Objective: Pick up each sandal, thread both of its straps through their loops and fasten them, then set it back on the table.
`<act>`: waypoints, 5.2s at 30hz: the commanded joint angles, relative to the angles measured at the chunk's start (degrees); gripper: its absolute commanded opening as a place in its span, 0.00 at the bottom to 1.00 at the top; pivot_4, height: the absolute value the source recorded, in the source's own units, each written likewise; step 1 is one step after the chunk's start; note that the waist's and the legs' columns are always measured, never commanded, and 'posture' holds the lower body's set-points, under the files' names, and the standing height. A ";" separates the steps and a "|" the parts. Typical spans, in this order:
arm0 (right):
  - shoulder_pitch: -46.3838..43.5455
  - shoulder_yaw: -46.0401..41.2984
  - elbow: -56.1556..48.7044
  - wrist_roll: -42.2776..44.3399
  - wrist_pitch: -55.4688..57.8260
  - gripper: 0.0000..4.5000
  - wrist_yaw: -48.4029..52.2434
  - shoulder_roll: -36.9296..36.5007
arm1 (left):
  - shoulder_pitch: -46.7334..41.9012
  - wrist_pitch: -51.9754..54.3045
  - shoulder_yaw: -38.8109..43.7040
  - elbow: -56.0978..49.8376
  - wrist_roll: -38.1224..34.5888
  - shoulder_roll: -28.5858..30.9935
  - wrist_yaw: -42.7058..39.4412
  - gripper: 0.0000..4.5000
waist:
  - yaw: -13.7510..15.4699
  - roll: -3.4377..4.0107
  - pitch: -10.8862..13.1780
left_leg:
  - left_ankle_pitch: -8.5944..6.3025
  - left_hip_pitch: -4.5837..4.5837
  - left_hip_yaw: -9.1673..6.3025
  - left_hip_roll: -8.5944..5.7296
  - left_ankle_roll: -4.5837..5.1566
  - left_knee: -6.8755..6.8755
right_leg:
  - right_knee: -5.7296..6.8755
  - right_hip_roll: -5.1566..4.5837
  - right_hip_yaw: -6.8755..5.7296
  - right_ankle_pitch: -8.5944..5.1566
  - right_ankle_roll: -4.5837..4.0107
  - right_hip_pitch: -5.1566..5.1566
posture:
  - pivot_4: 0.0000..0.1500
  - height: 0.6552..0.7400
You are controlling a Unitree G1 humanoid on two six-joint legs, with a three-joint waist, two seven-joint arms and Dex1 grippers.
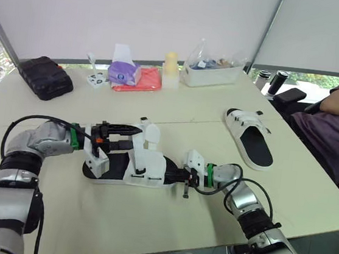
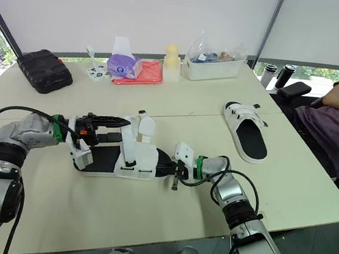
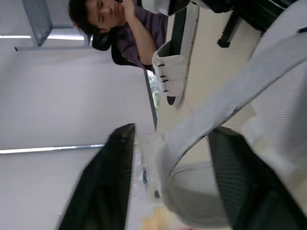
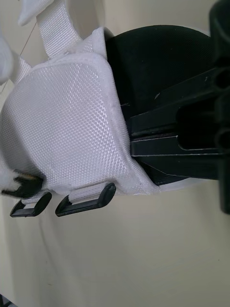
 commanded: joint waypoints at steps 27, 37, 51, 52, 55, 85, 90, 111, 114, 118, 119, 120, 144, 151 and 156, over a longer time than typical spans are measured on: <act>-0.71 2.27 9.89 -4.62 -1.69 0.00 -1.32 1.55 | 31.67 143.42 12.17 -61.47 -111.81 4.10 -25.06 0.85 | -1.54 0.31 -0.06 | -0.04 0.21 -0.09 0.44 0.05 -0.08 | 0.31 0.23 0.00 -0.16 -0.10 0.05 | 1.00 1.00; -0.48 2.59 9.58 -4.79 -1.43 0.00 -1.36 1.69 | 30.00 142.79 7.12 -63.73 -108.85 -3.00 -21.55 0.85 | -1.44 0.29 -0.08 | 0.01 0.28 -0.07 0.44 -0.07 -0.24 | 0.18 0.22 0.00 -0.16 -0.15 0.11 | 1.00 1.00; -0.30 2.20 8.75 -4.96 -0.90 0.00 -2.63 1.88 | 23.15 139.73 0.10 -54.17 -98.89 -7.00 -26.11 0.20 | -1.48 0.25 -0.11 | 0.10 0.55 -0.03 0.52 -0.22 -0.79 | -0.24 0.27 0.01 -0.10 -0.24 0.26 | 1.00 1.00; -0.31 2.14 8.75 -4.92 -0.75 0.00 -2.73 1.89 | 23.23 140.10 0.22 -54.29 -98.90 -6.95 -26.39 0.09 | -1.48 0.25 -0.11 | 0.10 0.55 -0.03 0.52 -0.22 -0.80 | -0.24 0.27 0.01 -0.10 -0.24 0.26 | 1.00 1.00; 0.02 2.15 8.42 -5.01 -0.47 0.00 -2.96 1.70 | 22.89 143.55 2.16 -54.37 -101.51 -6.89 -25.74 0.01 | -1.49 0.24 -0.11 | 0.10 0.55 -0.02 0.52 -0.22 -0.80 | -0.25 0.27 0.01 -0.10 -0.24 0.27 | 1.00 1.00; 1.24 3.35 7.25 -5.63 -0.21 0.00 -2.93 1.99 | 11.22 151.96 -2.82 -41.33 -100.34 -1.76 -44.15 0.01 | -1.64 0.23 -0.09 | 0.10 0.56 -0.03 0.58 -0.22 -0.87 | -0.35 0.35 0.00 -0.11 -0.23 0.27 | 1.00 1.00; 1.47 3.38 7.03 -5.59 -0.16 0.00 -2.96 2.03 | 12.51 151.84 -2.90 -41.91 -98.99 -1.67 -45.30 0.01 | -1.61 0.23 -0.10 | 0.10 0.56 -0.03 0.59 -0.22 -0.88 | -0.35 0.34 0.00 -0.11 -0.24 0.27 | 1.00 1.00; 1.24 3.02 7.23 -5.28 0.14 0.00 -2.94 2.07 | 15.59 142.73 -6.25 -45.13 -91.62 -2.79 -49.16 0.01 | -1.57 0.23 -0.10 | 0.10 0.56 -0.04 0.60 -0.22 -0.89 | -0.36 0.33 0.00 -0.11 -0.24 0.27 | 1.00 1.00; 1.25 3.09 7.16 -5.30 0.21 0.00 -2.86 2.07 | 15.26 139.68 -8.79 -45.44 -89.01 -1.13 -52.67 0.01 | -1.59 0.23 -0.10 | 0.10 0.56 -0.03 0.60 -0.22 -0.89 | -0.37 0.33 0.00 -0.11 -0.24 0.28 | 1.00 1.00; 0.99 3.02 7.50 -5.25 0.23 0.00 -2.79 2.12 | 13.93 136.92 -10.87 -43.66 -86.35 0.17 -56.01 0.01 | -1.58 0.23 -0.09 | 0.10 0.56 -0.02 0.60 -0.22 -0.90 | -0.37 0.34 0.00 -0.11 -0.24 0.28 | 1.00 1.00; 0.99 3.01 7.51 -5.25 0.22 0.00 -2.82 2.13 | 13.57 136.39 -11.16 -43.01 -85.81 0.40 -56.86 0.01 | -1.58 0.23 -0.09 | 0.10 0.56 -0.02 0.60 -0.22 -0.90 | -0.38 0.34 0.00 -0.11 -0.24 0.28 | 1.00 1.00; 1.01 3.00 7.51 -5.25 0.22 0.00 -2.84 2.13 | 13.31 136.08 -11.34 -42.53 -85.47 0.51 -57.45 0.01 | -1.59 0.23 -0.09 | 0.10 0.56 -0.02 0.60 -0.22 -0.90 | -0.38 0.34 0.00 -0.11 -0.24 0.28 | 1.00 1.00; 1.06 3.25 8.01 -5.55 0.01 0.00 -2.67 2.26 | 11.59 142.81 -3.86 -40.50 -90.59 -2.81 -53.94 0.01 | -1.62 0.21 -0.08 | 0.10 0.55 -0.05 0.61 -0.22 -0.90 | -0.38 0.34 -0.01 -0.11 -0.23 0.25 | 1.00 1.00; 1.39 3.25 7.56 -5.52 0.22 0.00 -2.74 2.16 | 13.46 141.59 -5.26 -40.78 -88.88 -3.70 -53.57 0.01 | -1.59 0.21 -0.08 | 0.10 0.54 -0.05 0.61 -0.22 -0.91 | -0.38 0.34 -0.01 -0.11 -0.23 0.26 | 1.00 1.00; 1.53 3.24 7.44 -5.52 0.23 0.00 -2.85 2.19 | 14.16 141.48 -5.60 -40.77 -88.58 -4.74 -52.90 0.01 | -1.60 0.21 -0.08 | 0.10 0.55 -0.05 0.61 -0.22 -0.91 | -0.38 0.34 -0.01 -0.11 -0.23 0.26 | 1.00 1.00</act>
